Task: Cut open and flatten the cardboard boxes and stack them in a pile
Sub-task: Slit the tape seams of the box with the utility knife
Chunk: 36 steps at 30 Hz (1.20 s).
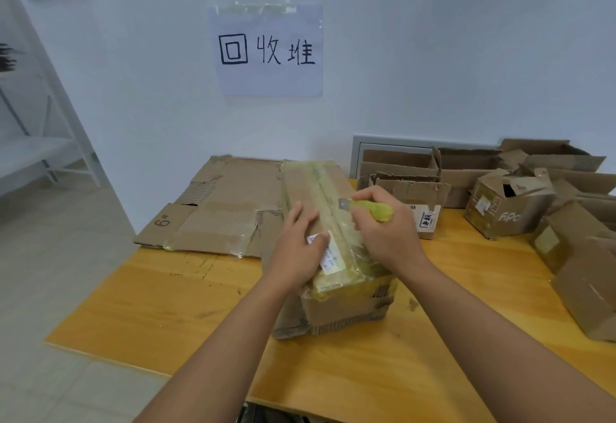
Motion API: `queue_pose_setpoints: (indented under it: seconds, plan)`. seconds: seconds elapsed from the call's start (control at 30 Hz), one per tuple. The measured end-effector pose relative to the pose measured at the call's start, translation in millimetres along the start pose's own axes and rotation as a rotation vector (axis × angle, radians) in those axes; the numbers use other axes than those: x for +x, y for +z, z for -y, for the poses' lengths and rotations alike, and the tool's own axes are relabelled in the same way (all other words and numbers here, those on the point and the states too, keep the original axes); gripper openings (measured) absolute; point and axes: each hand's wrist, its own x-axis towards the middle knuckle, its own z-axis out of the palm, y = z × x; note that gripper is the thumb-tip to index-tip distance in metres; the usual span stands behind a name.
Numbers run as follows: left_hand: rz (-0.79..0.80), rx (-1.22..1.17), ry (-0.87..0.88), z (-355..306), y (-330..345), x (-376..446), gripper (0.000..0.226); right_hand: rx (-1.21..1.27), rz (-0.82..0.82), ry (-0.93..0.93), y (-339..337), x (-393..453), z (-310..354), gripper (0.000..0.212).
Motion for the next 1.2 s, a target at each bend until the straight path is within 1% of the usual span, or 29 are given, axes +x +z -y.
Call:
queue_pose_setpoints:
  seconds: [0.07,0.17,0.23,0.43,0.6,0.77,1.2]
  plan:
    - [0.001,-0.006,0.004,1,1,-1,0.054,-0.072,0.05,0.003,3,14,-3,0.011]
    - [0.001,-0.005,0.005,4,2,0,0.054,-0.211,0.196,0.022,8,28,-5,0.018]
    - [0.002,0.002,0.012,6,3,1,0.054,-0.25,0.246,0.018,11,31,-6,0.022]
    - [0.006,-0.013,-0.003,9,5,3,0.054,-0.316,0.245,-0.031,16,31,-8,0.025]
    - [0.007,-0.023,-0.009,11,5,3,0.054,-0.411,0.284,-0.03,19,34,-1,0.028]
    - [-0.007,0.013,-0.025,9,4,1,0.054,-0.467,0.298,-0.048,19,26,7,0.021]
    - [-0.017,0.08,-0.025,8,5,3,0.051,-0.469,0.354,-0.069,-6,-17,15,0.018]
